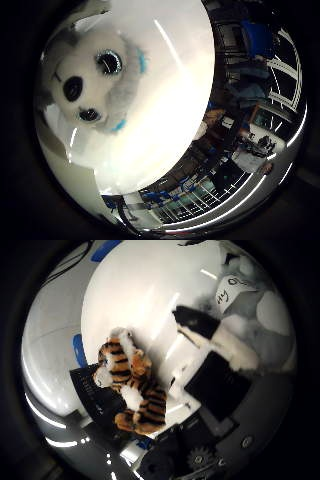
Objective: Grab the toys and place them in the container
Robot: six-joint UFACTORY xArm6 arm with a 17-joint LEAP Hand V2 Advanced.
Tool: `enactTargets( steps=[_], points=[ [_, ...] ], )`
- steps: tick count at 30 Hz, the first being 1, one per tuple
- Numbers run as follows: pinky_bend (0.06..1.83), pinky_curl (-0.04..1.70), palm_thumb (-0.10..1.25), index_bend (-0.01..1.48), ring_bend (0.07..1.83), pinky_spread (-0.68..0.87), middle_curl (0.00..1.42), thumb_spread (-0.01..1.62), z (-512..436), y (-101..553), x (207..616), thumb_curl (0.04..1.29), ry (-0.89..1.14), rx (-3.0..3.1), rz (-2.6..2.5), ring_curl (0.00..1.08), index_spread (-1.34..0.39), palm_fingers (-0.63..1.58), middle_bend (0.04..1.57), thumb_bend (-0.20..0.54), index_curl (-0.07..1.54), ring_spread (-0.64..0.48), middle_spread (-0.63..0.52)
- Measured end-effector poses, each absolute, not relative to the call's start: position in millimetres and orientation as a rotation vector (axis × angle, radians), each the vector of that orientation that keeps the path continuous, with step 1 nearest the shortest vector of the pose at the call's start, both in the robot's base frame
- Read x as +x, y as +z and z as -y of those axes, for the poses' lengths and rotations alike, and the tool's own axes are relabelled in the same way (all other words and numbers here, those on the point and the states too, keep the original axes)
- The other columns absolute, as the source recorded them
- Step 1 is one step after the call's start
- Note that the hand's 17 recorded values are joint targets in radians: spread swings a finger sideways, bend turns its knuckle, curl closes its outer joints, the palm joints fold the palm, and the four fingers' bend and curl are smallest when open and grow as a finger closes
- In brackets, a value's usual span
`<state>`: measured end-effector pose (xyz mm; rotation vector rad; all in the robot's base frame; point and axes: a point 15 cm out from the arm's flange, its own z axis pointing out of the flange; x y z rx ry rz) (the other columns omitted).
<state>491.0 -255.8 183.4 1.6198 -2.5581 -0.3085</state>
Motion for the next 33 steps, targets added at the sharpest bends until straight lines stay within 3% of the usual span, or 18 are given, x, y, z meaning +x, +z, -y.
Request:
enactTargets(
  steps=[1, 4, 9, 12, 19, 33],
  points=[
    [1.1, 0.32, 0.74, 0.23, 1.1, -0.47, 0.53, 1.08, 254, 186, 490, 0.39, -0.313, 1.624, 2.553, 0.42, -0.36, 1.17, 0.77, -0.017, 0.25, -0.27, -0.27],
    [1.15, 0.38, 0.76, 0.46, 1.12, -0.43, 0.61, 1.07, 253, 193, 485, 0.39, -0.321, 1.636, 2.53, 0.46, -0.38, 1.27, 0.91, -0.018, 0.38, -0.28, -0.26],
    [1.32, 0.52, 0.84, 0.86, 1.29, -0.3, 0.73, 1.08, 258, 199, 482, 0.41, -0.314, 1.648, 2.533, 0.57, -0.33, 1.15, 1.13, -0.008, 0.61, -0.26, -0.23],
    [1.38, 0.59, 0.94, 1.01, 1.35, -0.25, 0.79, 1.11, 260, 221, 483, 0.44, -0.273, 1.678, 2.55, 0.63, -0.29, 1.09, 1.21, 0.01, 0.69, -0.25, -0.22],
    [1.42, 0.74, 1.01, 1.12, 1.37, -0.19, 0.86, 1.14, 249, 280, 461, 0.5, -0.253, 1.727, 2.53, 0.73, -0.25, 1.03, 1.27, -0.009, 0.76, -0.25, -0.2],
    [1.32, 0.96, 1.0, 1.16, 1.35, -0.18, 0.91, 1.16, 225, 389, 423, 0.57, -0.099, 1.842, 2.517, 0.84, -0.23, 0.99, 1.28, -0.012, 0.78, -0.26, -0.19]
  ],
)
